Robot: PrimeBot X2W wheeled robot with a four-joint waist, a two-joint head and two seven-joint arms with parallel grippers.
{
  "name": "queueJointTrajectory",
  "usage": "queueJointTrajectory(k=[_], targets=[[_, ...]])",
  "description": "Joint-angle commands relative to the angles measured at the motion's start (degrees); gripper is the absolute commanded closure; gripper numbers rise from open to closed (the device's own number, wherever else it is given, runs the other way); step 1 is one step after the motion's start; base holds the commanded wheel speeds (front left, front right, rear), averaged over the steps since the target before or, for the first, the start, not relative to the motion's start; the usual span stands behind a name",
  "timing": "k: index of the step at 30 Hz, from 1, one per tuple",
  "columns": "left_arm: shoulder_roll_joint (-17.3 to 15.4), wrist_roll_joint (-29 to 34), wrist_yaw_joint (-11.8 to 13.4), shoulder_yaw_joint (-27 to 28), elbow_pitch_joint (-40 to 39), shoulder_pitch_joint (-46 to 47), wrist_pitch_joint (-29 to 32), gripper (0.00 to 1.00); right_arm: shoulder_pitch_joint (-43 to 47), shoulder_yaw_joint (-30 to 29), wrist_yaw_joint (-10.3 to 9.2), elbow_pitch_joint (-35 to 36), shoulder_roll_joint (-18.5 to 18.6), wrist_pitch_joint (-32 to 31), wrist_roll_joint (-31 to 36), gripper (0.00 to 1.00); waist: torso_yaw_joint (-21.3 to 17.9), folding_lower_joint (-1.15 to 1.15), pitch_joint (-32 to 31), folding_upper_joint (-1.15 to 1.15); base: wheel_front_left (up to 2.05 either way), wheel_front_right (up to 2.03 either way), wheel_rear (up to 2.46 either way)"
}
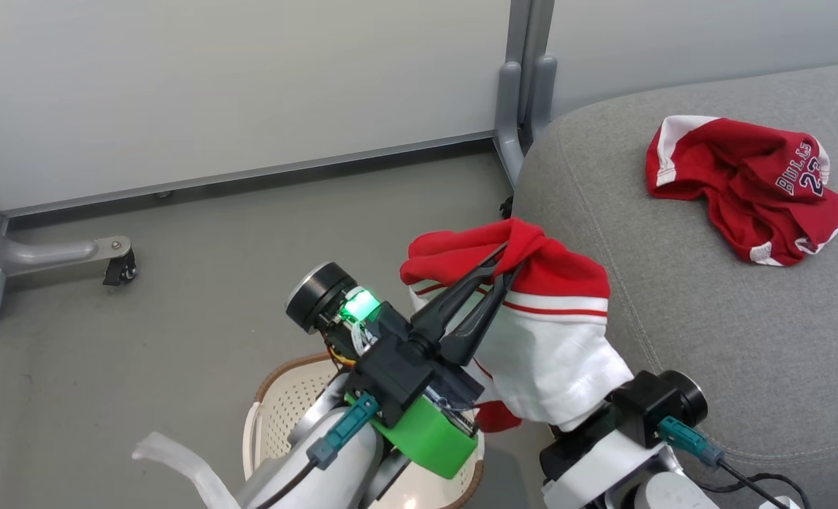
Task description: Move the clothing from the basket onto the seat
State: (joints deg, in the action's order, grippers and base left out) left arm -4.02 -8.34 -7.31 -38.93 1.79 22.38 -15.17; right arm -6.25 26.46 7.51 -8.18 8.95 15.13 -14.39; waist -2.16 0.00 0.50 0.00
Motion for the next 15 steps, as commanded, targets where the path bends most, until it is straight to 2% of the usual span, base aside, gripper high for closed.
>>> queueJointTrajectory(k=[1, 15], targets=[[-0.3, -0.6, -0.2, 0.2, 0.4, -0.5, 0.0, 1.00, 0.0, 0.0, -0.04, -0.1, 0.0, 0.0, -0.2, 1.00, 0.0, 0.00, -0.2, 0.00, 0.00, 0.00, 0.00], [-0.5, -0.7, -0.3, 2.0, 6.3, -2.8, 0.0, 1.00, 2.2, -1.7, -0.04, -0.3, -0.2, 0.0, -0.9, 1.00, 0.3, 0.00, -0.7, 0.00, 0.00, 0.00, 0.00]])
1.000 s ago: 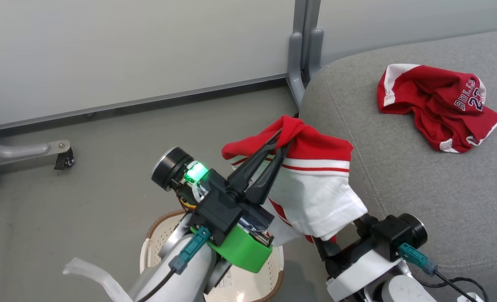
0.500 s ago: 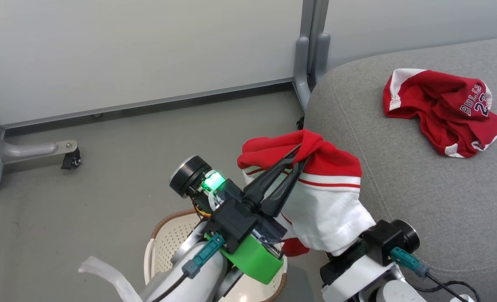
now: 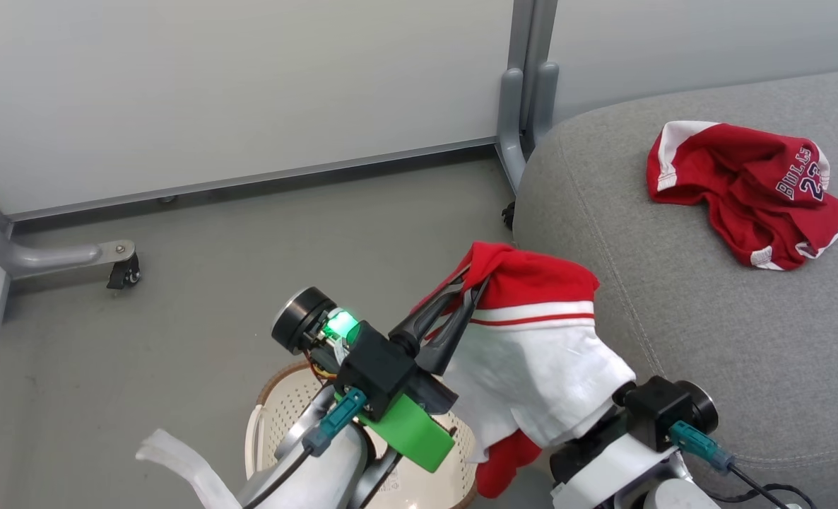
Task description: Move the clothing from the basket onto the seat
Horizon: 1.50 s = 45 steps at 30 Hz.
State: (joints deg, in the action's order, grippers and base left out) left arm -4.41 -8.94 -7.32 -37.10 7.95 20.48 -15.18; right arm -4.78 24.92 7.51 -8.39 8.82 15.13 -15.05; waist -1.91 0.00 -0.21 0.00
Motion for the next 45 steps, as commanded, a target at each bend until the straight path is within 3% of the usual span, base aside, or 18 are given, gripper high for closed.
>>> queueJointTrajectory(k=[1, 3, 4, 5, 32, 45], targets=[[-0.1, -0.2, -0.2, 0.2, 0.6, -0.9, 0.1, 1.00, 0.8, -0.3, -0.04, -0.1, -0.1, 0.0, -0.3, 1.00, 0.0, 0.00, 0.0, 0.00, 0.00, 0.00, 0.00], [-0.2, -0.3, -0.2, 0.3, 1.9, -1.0, 0.1, 1.00, 0.8, -0.4, -0.04, -0.2, -0.1, 0.0, -0.4, 1.00, 0.0, 0.00, 0.0, 0.00, 0.00, 0.00, 0.00], [-0.2, -0.2, -0.3, 0.4, 2.1, -0.9, 0.1, 0.67, 0.8, -0.5, -0.04, -0.2, -0.1, 0.0, -0.5, 1.00, 0.0, 0.00, 0.1, 0.00, 0.00, 0.00, 0.00], [-0.2, -0.3, -0.2, 0.6, 2.6, -0.9, 0.1, 0.00, 0.7, -0.5, -0.04, -0.2, 0.0, 0.0, -0.5, 1.00, 0.0, 0.00, 0.1, 0.00, 0.00, 0.00, 0.00], [0.1, 0.8, 0.2, 2.0, 3.0, -0.8, 0.1, 0.00, -0.1, -1.0, -0.04, -0.6, 0.1, 0.0, -0.5, 1.00, -1.3, 0.00, 1.1, 0.00, 0.00, 0.00, 0.00], [-1.7, 1.4, 0.7, 3.0, 3.0, -0.4, 0.1, 0.00, -1.7, -4.9, -0.04, 4.3, -0.9, 0.0, 1.9, 1.00, -9.1, 0.00, 5.8, 0.00, 0.00, 0.00, 0.00]])
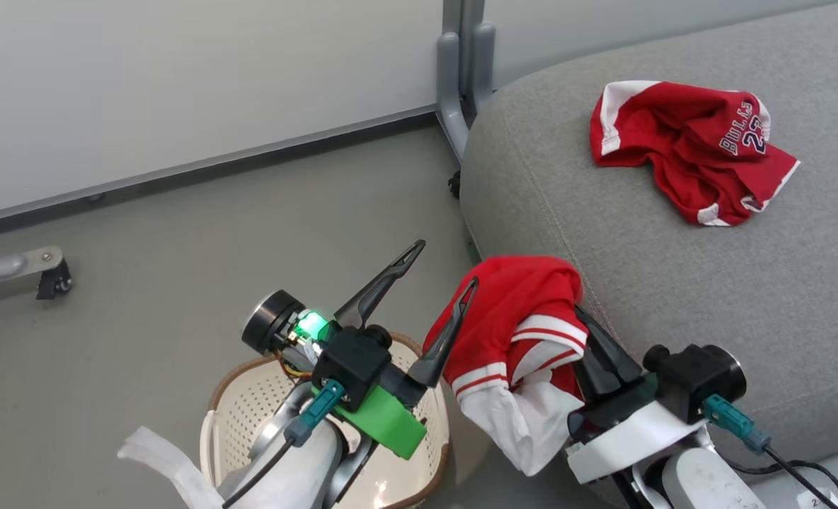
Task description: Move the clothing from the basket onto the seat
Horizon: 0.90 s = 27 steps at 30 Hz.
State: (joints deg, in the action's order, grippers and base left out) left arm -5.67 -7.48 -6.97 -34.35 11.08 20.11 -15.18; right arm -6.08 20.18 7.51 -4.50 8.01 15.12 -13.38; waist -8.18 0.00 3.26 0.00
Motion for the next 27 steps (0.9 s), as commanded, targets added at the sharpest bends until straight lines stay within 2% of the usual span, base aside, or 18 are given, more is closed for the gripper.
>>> queueJointTrajectory(k=[1, 18, 23, 27], targets=[[-0.5, 0.0, 0.3, 0.1, -0.1, 0.0, 0.1, 0.00, -0.3, -0.6, -0.04, 1.1, -0.2, 0.0, 0.5, 1.00, -3.6, 0.00, 2.9, 0.00, 0.00, 0.00, 0.00], [-3.9, -0.6, 0.0, 0.4, -0.5, 0.5, 0.1, 0.00, 2.2, -7.1, -0.04, 11.3, -1.0, 0.0, 3.1, 1.00, -16.9, 0.00, 9.0, 0.00, 0.00, 0.00, 0.00], [-4.1, -0.8, -0.1, -0.2, -0.6, 0.6, 0.1, 0.00, 2.5, -10.4, -0.04, 12.5, -1.1, 0.0, 4.1, 1.00, -18.3, 0.00, 10.1, 0.00, 0.00, 0.00, 0.00], [-4.1, -0.5, -0.2, -1.2, -1.1, 1.5, 0.1, 0.00, -0.2, -12.8, -0.04, 12.3, -0.4, 0.0, 4.8, 1.00, -17.7, 0.00, 11.9, 0.00, 0.00, 0.00, 0.00]])
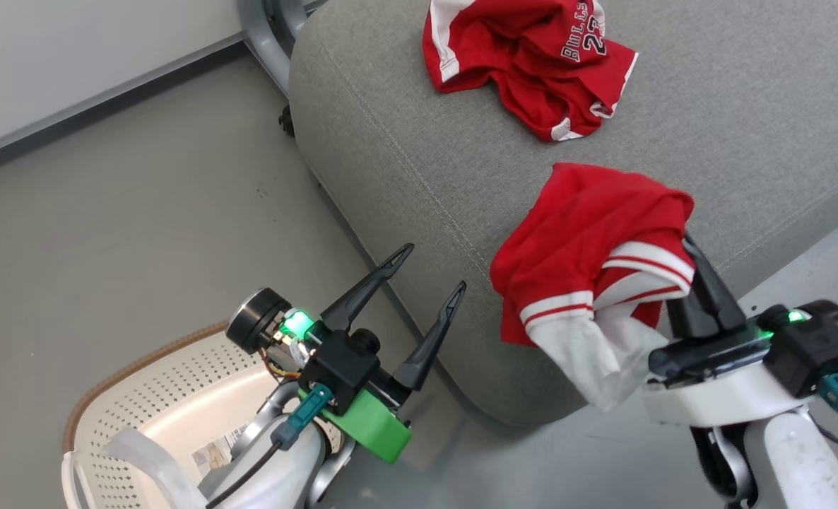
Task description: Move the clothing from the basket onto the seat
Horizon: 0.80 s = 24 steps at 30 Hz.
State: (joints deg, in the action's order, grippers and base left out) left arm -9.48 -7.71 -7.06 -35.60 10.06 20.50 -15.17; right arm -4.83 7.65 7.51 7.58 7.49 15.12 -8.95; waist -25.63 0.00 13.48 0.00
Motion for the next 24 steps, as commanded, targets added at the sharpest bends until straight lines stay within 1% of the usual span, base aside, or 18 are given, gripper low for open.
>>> queueJointTrajectory(k=[1, 4, 8, 12, 15, 17, 20, 23, 24], targets=[[-0.3, -0.2, -0.1, -0.4, -0.2, 1.4, 0.1, 0.00, -2.5, -1.5, -0.04, 0.2, 0.2, 0.0, 0.6, 1.00, 0.1, 0.00, 2.4, 0.00, 0.00, 0.00, 0.00], [-0.5, -0.1, -0.2, -1.2, -0.7, 2.3, 0.3, 0.00, -6.5, -5.4, -0.04, 0.4, 0.8, 0.0, 1.8, 1.00, 1.5, 0.00, 4.5, 0.00, 0.00, 0.00, 0.00], [-1.3, -0.1, -0.3, -2.2, -1.6, 4.0, 0.8, 0.00, -13.9, -10.1, -0.04, -0.2, 3.6, 0.0, 3.6, 1.00, 3.8, 0.00, 7.8, 0.00, 0.00, 0.00, 0.00], [-2.7, 0.0, -0.3, -2.1, -2.3, 5.2, 1.4, 0.00, -23.2, -16.8, -0.05, -3.2, 7.1, 0.0, 4.9, 1.00, 5.9, 0.00, 11.9, 0.00, 0.00, 0.00, 0.00], [-3.6, 0.5, -0.3, -2.4, -3.3, 6.4, 2.2, 0.00, -29.3, -20.1, -0.05, -6.9, 10.3, 0.0, 5.6, 1.00, 7.2, 0.00, 15.2, 0.00, 0.00, 0.00, 0.00], [-4.4, 1.0, -0.3, -2.4, -3.9, 7.4, 2.4, 0.00, -33.5, -22.1, -0.05, -8.6, 11.5, 0.0, 6.8, 1.00, 8.1, 0.00, 17.4, 0.00, 0.00, 0.00, 0.00], [-5.7, 1.8, -0.3, -2.2, -4.9, 8.8, 2.8, 0.00, -39.1, -24.5, -0.05, -11.9, 13.1, 0.0, 7.8, 1.00, 9.3, 0.00, 20.6, 0.00, 0.00, 0.00, 0.00], [-6.3, 2.3, -0.3, -2.1, -5.7, 10.5, 3.2, 0.00, -42.8, -24.7, -0.04, -16.4, 14.1, 0.0, 8.3, 1.00, 10.6, 0.00, 23.7, 0.00, 0.00, 0.00, 0.00], [-6.6, 2.5, -0.3, -2.0, -5.8, 10.8, 3.2, 0.00, -43.6, -24.3, -0.04, -17.5, 13.8, 0.0, 8.3, 1.00, 10.9, 0.00, 24.3, 0.00, 0.00, 0.00, 0.00]])
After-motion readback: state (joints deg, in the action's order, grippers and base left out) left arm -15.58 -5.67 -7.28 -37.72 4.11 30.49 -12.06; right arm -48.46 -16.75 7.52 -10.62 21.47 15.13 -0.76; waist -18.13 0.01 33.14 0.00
